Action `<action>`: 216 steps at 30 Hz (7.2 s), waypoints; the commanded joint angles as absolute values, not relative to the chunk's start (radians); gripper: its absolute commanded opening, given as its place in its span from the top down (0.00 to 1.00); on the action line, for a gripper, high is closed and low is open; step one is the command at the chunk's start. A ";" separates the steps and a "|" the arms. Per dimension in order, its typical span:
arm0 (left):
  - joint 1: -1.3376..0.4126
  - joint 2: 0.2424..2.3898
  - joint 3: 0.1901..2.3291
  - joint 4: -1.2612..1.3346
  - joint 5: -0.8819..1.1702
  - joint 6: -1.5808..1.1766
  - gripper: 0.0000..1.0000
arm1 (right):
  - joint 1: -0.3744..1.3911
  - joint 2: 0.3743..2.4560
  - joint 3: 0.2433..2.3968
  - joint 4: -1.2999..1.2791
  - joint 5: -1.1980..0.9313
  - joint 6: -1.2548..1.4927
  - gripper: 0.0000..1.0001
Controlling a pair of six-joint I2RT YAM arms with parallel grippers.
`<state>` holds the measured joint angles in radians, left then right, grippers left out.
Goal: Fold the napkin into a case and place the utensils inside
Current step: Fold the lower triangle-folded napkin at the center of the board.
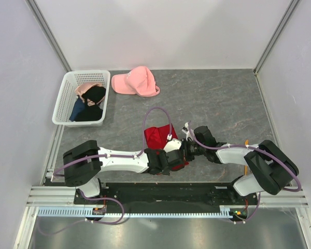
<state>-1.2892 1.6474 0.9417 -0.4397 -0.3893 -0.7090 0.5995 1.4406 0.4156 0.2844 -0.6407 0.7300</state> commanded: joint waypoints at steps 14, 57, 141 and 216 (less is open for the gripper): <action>-1.298 1.555 0.965 -0.440 -0.423 -0.773 0.89 | 0.638 1.512 0.382 0.431 -0.647 0.767 0.89; -1.264 1.686 0.953 -0.318 -0.370 -0.868 0.69 | 0.620 1.421 0.396 0.233 -0.519 0.703 0.95; -0.529 1.931 1.072 0.054 0.198 -0.778 0.90 | 0.762 1.427 0.621 -0.099 -0.325 0.465 0.94; -0.526 2.005 1.132 0.023 0.212 -0.779 0.91 | 0.916 1.494 0.712 -0.342 0.147 0.494 1.00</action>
<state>-0.5316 1.9678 1.1099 0.0566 0.2390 -0.8059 0.9226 1.4761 0.7395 -0.3428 0.1402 0.4984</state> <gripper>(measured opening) 0.096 0.007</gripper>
